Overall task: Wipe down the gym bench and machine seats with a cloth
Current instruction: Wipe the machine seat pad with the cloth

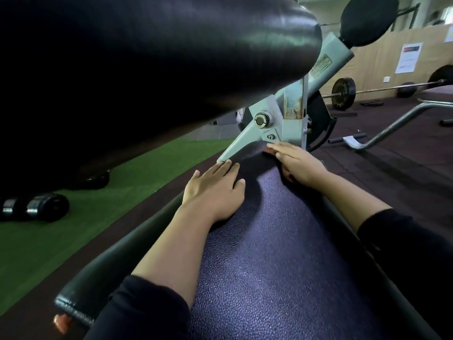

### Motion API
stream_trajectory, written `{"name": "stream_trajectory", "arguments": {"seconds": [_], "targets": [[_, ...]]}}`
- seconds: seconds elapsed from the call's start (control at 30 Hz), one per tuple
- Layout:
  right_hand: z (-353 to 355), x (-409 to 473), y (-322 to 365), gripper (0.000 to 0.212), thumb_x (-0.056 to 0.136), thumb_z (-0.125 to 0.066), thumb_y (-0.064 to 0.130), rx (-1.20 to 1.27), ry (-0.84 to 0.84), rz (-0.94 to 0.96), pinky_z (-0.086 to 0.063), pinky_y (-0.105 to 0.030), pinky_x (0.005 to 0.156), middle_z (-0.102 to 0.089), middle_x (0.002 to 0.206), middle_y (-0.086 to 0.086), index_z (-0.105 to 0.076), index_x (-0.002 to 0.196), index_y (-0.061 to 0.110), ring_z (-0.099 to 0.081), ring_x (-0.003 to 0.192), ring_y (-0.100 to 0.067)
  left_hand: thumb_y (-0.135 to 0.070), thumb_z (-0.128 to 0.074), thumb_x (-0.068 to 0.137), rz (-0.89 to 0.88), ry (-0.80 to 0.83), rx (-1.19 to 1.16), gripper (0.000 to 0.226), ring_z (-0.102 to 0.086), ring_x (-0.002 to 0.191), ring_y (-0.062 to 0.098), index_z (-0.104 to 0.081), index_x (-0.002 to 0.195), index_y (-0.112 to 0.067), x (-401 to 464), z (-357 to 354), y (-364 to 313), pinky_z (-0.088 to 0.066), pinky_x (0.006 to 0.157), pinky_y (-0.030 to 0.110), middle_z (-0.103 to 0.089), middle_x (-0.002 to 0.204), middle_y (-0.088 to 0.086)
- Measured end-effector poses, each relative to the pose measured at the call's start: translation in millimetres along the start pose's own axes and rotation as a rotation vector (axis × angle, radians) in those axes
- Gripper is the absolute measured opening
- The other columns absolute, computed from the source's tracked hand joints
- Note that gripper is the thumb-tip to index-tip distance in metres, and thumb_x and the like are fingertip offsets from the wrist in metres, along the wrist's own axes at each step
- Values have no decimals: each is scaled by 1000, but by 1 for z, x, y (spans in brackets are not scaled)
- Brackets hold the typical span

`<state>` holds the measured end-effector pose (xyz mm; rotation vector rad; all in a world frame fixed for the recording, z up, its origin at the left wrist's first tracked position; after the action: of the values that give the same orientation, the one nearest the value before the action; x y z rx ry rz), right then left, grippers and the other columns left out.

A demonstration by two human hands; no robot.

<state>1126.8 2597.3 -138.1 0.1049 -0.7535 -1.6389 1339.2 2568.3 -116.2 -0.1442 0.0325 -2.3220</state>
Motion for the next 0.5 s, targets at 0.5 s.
{"name": "stream_trajectory", "arguments": {"seconds": [0.5], "targets": [[-21, 8, 39, 41, 102, -29, 20, -131, -68, 38, -11, -27, 116, -33, 152, -4, -39, 142, 20, -21, 142, -15, -43, -18, 103, 1, 18, -8, 54, 0, 149, 9, -10, 154, -29, -1, 2, -1, -1, 121, 43, -1, 162, -10]]}}
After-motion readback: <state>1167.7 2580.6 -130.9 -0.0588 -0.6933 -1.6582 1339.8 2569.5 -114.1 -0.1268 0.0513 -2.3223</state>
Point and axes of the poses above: each hand's wrist, its own x-axis towards the middle knuckle, its own z-axis out of the back of the hand, y = z × x, the point moved 3 cm from there along x, towards the middle knuckle
